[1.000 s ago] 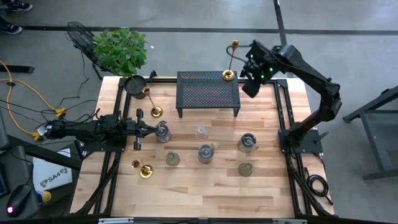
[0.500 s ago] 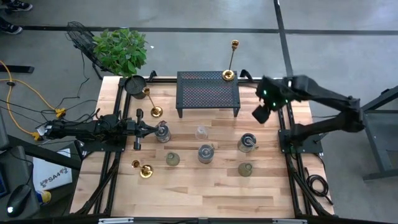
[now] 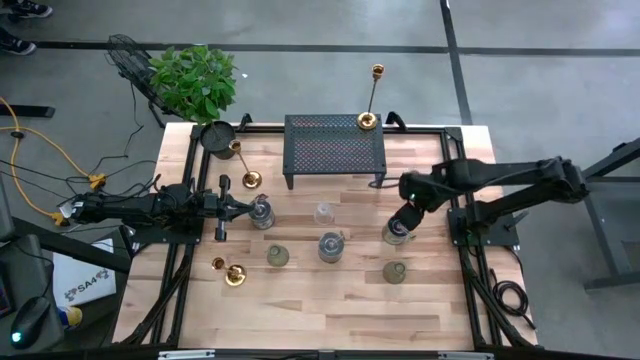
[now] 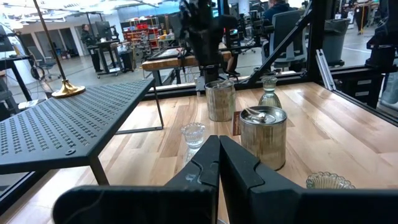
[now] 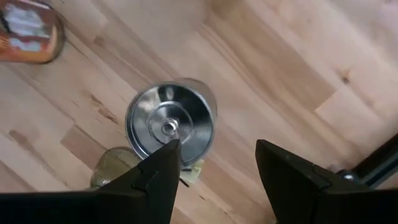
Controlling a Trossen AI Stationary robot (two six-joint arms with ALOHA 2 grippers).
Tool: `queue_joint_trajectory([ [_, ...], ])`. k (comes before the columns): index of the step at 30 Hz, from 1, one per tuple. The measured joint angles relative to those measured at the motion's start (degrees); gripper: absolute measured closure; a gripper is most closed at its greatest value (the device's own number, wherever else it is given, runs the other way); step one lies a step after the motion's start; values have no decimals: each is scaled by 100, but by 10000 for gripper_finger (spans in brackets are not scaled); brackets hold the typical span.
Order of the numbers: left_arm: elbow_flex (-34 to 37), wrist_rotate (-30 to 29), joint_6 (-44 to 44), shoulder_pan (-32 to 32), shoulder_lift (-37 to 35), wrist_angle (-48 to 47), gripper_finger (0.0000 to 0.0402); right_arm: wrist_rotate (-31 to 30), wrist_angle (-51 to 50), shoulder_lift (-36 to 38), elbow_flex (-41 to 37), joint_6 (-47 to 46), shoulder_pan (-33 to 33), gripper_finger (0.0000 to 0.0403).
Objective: Pick & Place candle stick holders
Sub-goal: Put the middle right silver scented candle on the shelf
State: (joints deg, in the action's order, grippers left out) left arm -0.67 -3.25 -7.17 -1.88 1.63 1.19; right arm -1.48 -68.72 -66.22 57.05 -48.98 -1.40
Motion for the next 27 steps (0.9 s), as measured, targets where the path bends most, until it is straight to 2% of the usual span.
queue_joint_trajectory([
  [11, 0, 0, 0, 0, 0, 1, 402, 9, 428, -261, -737, -928, 355, 201],
  [27, 0, 0, 0, -1, -1, 1, 402, 35, 835, -243, -1343, -1553, 367, 201],
])
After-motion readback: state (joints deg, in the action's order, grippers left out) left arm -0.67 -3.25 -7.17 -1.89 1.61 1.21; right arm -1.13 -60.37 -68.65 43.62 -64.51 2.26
